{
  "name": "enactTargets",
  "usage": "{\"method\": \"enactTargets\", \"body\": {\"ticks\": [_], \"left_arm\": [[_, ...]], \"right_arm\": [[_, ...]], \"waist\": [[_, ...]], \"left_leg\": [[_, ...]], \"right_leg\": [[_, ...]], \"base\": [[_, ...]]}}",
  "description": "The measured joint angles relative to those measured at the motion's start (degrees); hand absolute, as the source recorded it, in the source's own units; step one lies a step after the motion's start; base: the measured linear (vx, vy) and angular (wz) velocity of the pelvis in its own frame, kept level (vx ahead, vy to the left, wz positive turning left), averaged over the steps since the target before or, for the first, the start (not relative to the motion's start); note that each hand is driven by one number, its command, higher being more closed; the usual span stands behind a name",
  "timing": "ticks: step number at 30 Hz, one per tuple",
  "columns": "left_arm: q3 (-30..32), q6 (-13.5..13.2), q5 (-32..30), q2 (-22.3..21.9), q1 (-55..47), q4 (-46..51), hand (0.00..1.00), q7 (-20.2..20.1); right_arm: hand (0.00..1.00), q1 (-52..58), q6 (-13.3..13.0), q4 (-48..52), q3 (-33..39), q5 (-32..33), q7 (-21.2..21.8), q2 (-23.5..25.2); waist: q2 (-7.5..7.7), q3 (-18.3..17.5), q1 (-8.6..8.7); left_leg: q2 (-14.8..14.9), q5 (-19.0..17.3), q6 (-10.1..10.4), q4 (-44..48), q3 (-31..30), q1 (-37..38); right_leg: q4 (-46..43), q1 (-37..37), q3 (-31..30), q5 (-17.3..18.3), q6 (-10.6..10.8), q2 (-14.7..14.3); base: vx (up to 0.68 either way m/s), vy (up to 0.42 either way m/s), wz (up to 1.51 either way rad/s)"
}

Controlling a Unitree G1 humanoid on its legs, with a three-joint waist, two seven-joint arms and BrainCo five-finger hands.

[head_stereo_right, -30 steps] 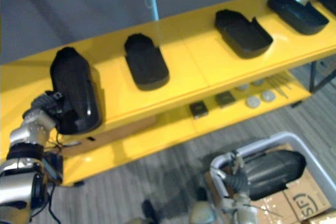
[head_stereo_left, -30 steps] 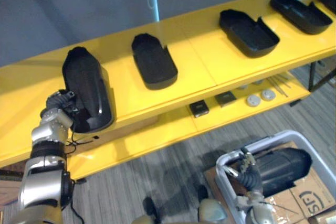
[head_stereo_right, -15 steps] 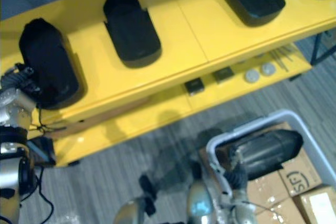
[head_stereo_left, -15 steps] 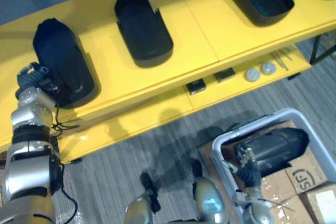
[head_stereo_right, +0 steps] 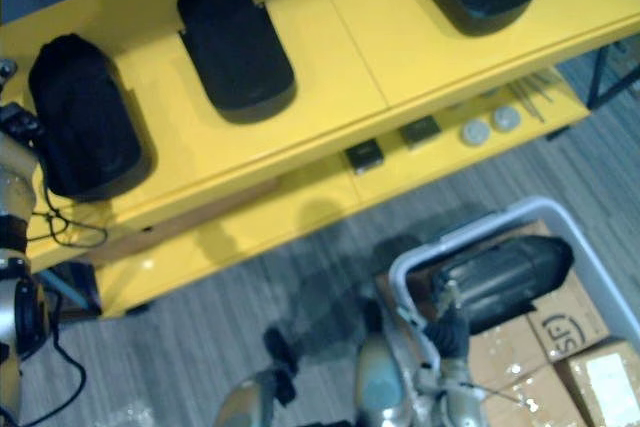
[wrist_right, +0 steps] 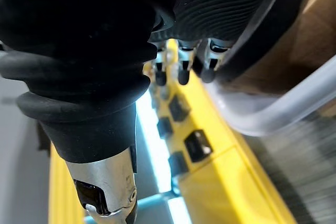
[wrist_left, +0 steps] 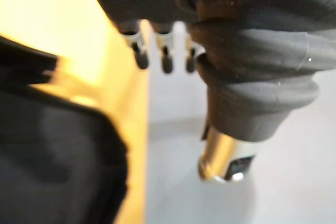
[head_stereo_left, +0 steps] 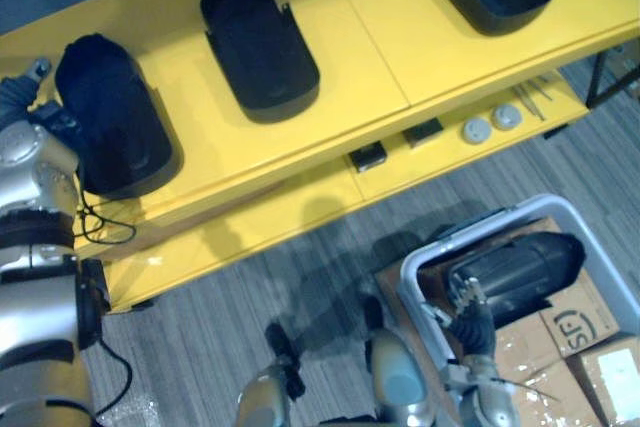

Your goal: Walk over and take plastic housings, then place them on the shelf

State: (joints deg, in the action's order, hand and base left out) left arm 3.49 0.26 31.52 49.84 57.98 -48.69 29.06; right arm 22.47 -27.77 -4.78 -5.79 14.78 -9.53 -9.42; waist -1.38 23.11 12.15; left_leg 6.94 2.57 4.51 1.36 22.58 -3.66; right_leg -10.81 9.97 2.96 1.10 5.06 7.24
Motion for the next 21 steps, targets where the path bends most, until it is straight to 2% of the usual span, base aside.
{"method": "enactTargets", "body": {"ticks": [4, 6, 7, 9, 11, 13, 14, 15, 17, 20, 21], "left_arm": [[-2.52, -2.90, -5.10, 4.79, 4.41, 1.55, 0.00, -0.47], [-2.64, -4.79, -6.93, 5.96, 4.50, 3.65, 0.00, -2.33], [-3.20, -5.84, -7.39, 5.98, 4.45, 4.97, 0.00, -3.57], [-4.28, -7.86, -7.48, 5.98, 2.80, 8.51, 0.00, -6.72], [-3.29, -8.99, -7.68, 5.98, -6.05, 22.89, 0.00, -10.75], [-0.94, -10.39, -7.81, 5.64, -14.25, 33.65, 0.00, -14.47], [1.02, -10.52, -7.85, 4.34, -18.62, 39.91, 0.00, -16.16], [1.82, -10.54, -7.83, 3.50, -20.04, 41.81, 0.00, -16.74], [4.39, -10.52, -7.80, -2.33, -28.05, 52.39, 0.00, -21.00], [4.55, -9.89, -7.75, -7.40, -33.09, 58.71, 0.00, -25.12], [4.47, -9.27, -7.80, -9.77, -34.93, 60.42, 0.00, -26.86]], "right_arm": [[0.00, -0.06, -3.21, 5.78, 0.56, -1.20, -3.46, 0.00], [0.00, -0.43, -4.06, 9.57, 1.58, -2.43, -4.84, -0.05], [0.00, -0.84, -4.70, 11.52, 2.33, -3.30, -5.73, -0.06], [0.00, -3.20, -5.53, 14.02, 3.61, -5.59, -7.93, -0.40], [0.00, -5.74, -6.57, 19.90, 6.58, -7.67, -10.22, -2.53], [0.00, -8.99, -8.67, 22.60, 9.26, -10.24, -13.17, -5.11], [0.00, -11.44, -10.13, 23.84, 11.28, -11.01, -14.62, -6.56], [0.00, -12.15, -10.50, 24.23, 12.00, -11.10, -15.05, -6.99], [0.00, -16.59, -11.94, 24.92, 14.35, -11.02, -16.80, -9.20], [0.00, -21.36, -11.78, 25.02, 13.12, -10.89, -16.31, -10.32], [0.00, -23.41, -10.90, 25.17, 11.89, -9.21, -14.24, -10.52]], "waist": [[-0.44, -0.36, 0.10], [-1.31, -1.54, -0.17], [-1.79, -3.31, -0.46], [-1.74, -5.43, -0.81], [-1.69, -7.97, -2.16], [-1.68, -10.95, -2.64], [-1.71, -12.26, -3.35], [-1.71, -12.53, -3.71], [-1.89, -14.54, -5.42], [-2.09, -15.12, -7.16], [-2.26, -15.34, -8.30]], "left_leg": [[-0.40, 0.61, 0.41, -3.14, -0.06, 3.55], [-0.71, 1.39, 0.46, -5.23, -0.25, 4.63], [-0.86, 1.82, 0.44, -5.95, -0.88, 4.50], [-0.83, 1.83, 0.43, -5.94, -1.94, 5.00], [-0.82, 1.83, 0.42, -5.96, -2.23, 6.73], [-0.79, 1.83, 0.42, -5.95, -3.70, 6.85], [-0.73, 1.83, 0.42, -5.95, -4.84, 7.08], [-0.72, 1.83, 0.42, -5.95, -5.06, 7.28], [-0.86, 1.83, 0.42, -5.95, -8.07, 7.62], [-1.27, 1.83, 0.43, -5.96, -10.34, 7.50], [-1.61, 1.85, 0.45, -5.97, -11.16, 7.33]], "right_leg": [[1.70, -3.13, 0.36, 0.06, 0.11, -0.12], [3.12, -4.30, 1.39, -0.10, 0.34, -0.09], [4.12, -4.80, 1.90, -0.25, 0.49, -0.09], [5.81, -6.99, 3.44, -0.34, 0.58, -0.04], [6.96, -9.96, 5.02, -0.43, 0.66, -0.08], [7.98, -11.48, 6.86, -0.44, 0.66, -0.09], [8.56, -12.71, 8.22, -0.44, 0.67, -0.13], [8.68, -13.20, 8.51, -0.44, 0.67, -0.13], [10.01, -16.10, 12.11, -0.44, 0.67, -0.09], [11.27, -18.07, 14.74, -0.43, 0.68, -0.07], [11.91, -18.82, 16.02, -0.41, 0.73, 0.11]], "base": [[0.03, 0.008, 0.02], [0.08, 0.012, 0.16], [0.13, 0.006, 0.29], [0.14, 0.001, 0.30], [0.12, -0.005, 0.25], [0.12, -0.011, 0.41], [0.12, -0.015, 0.42], [0.08, -0.010, 0.48], [0.01, -0.005, 0.59], [-0.05, 0.000, 0.50], [-0.12, 0.013, 0.40]]}}
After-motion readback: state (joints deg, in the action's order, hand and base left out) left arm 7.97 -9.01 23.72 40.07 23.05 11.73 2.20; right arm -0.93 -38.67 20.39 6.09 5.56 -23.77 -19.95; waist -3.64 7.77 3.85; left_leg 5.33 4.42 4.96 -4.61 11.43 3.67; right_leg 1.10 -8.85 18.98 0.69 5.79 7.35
